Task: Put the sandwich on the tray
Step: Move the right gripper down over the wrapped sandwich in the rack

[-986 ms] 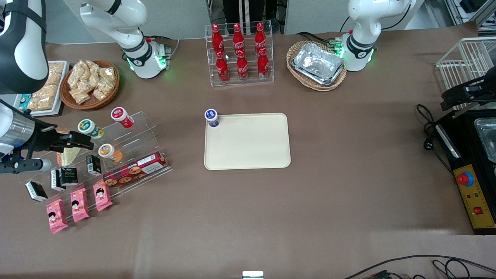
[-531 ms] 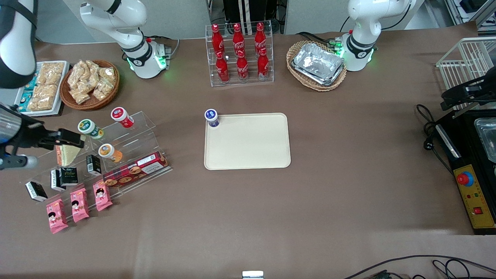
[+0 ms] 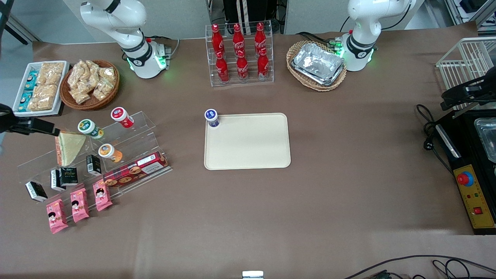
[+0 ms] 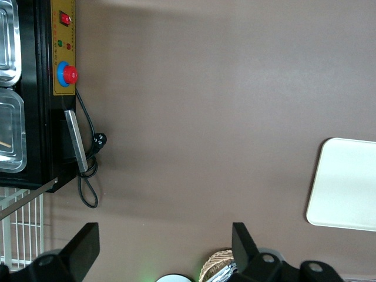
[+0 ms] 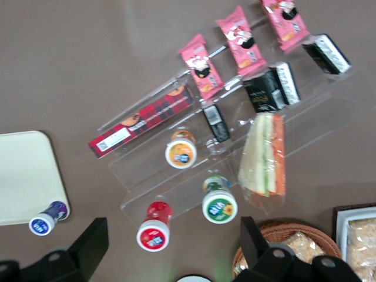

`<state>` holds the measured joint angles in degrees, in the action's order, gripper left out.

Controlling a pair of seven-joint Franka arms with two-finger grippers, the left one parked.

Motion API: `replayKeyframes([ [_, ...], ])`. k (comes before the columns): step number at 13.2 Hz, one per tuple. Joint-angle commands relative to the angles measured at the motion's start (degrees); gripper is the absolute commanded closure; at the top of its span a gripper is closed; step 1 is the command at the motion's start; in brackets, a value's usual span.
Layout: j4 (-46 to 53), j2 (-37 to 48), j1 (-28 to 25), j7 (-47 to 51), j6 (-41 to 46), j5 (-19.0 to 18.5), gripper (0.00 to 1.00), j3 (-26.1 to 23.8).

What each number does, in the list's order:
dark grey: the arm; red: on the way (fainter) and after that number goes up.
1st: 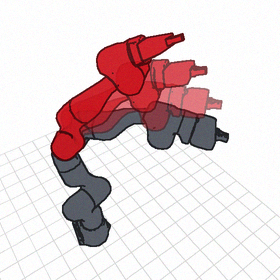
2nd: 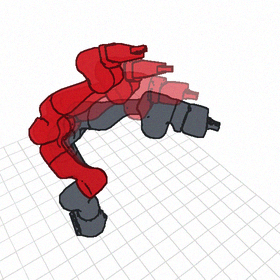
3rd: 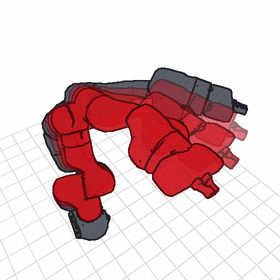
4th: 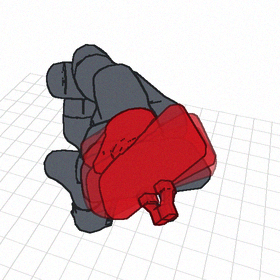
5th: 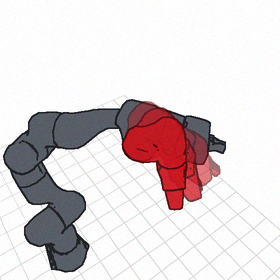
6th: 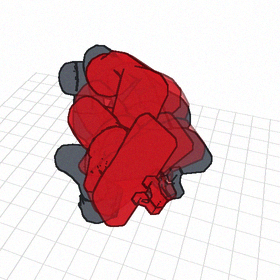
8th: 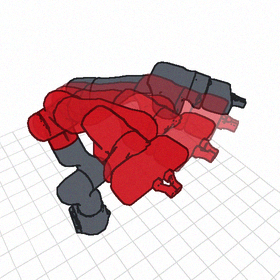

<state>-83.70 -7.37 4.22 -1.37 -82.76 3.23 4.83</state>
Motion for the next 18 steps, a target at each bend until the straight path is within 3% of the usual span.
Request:
replayKeyframes([
  [1,-2.07,1.39,2.45,-0.3,0.41,-2.96,0.0,0.01],
  [4,-7.42,3.84,4.83,-0.3,-4.06,-2.97,0.0,0.1],
  [8,-21.65,10.26,5.36,-0.3,-15.22,-3.5,0.0,1.94],
  [18,-37.58,10.36,7.73,-0.21,-32.36,-3.5,0.0,2.29],
])
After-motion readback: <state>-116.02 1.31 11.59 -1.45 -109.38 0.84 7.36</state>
